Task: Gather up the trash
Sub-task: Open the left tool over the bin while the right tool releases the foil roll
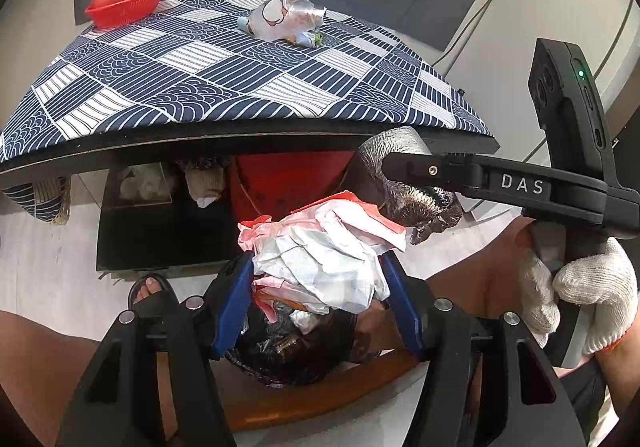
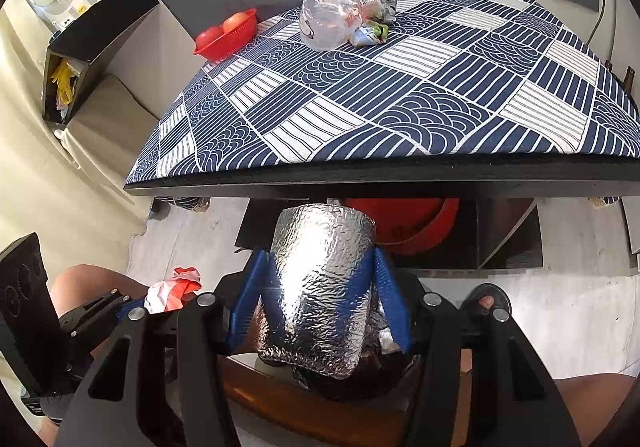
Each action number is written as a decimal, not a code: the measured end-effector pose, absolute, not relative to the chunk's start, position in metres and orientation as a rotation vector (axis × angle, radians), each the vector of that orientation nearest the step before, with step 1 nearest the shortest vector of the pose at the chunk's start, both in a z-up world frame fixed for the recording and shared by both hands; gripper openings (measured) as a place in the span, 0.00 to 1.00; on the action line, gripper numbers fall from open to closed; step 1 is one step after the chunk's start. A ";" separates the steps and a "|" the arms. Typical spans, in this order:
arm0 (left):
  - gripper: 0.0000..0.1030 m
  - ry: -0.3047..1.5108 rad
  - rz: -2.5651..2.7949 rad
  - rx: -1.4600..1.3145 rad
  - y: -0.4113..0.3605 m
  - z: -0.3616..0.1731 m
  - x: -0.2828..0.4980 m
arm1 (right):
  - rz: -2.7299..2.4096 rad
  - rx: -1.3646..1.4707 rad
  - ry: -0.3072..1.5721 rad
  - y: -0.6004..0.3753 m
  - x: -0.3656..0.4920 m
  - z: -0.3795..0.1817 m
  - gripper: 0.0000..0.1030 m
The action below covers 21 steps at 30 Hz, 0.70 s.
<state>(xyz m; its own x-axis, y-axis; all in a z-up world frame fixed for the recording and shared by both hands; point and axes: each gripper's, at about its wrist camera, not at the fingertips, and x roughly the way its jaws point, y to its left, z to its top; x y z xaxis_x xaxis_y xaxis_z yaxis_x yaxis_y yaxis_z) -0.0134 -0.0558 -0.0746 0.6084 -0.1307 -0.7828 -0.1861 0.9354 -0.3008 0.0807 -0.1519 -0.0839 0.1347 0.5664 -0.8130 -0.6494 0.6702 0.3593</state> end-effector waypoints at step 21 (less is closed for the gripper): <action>0.61 0.954 0.073 -0.375 -0.055 -0.079 -0.009 | 0.917 -0.032 1.166 -0.149 0.086 -0.088 0.54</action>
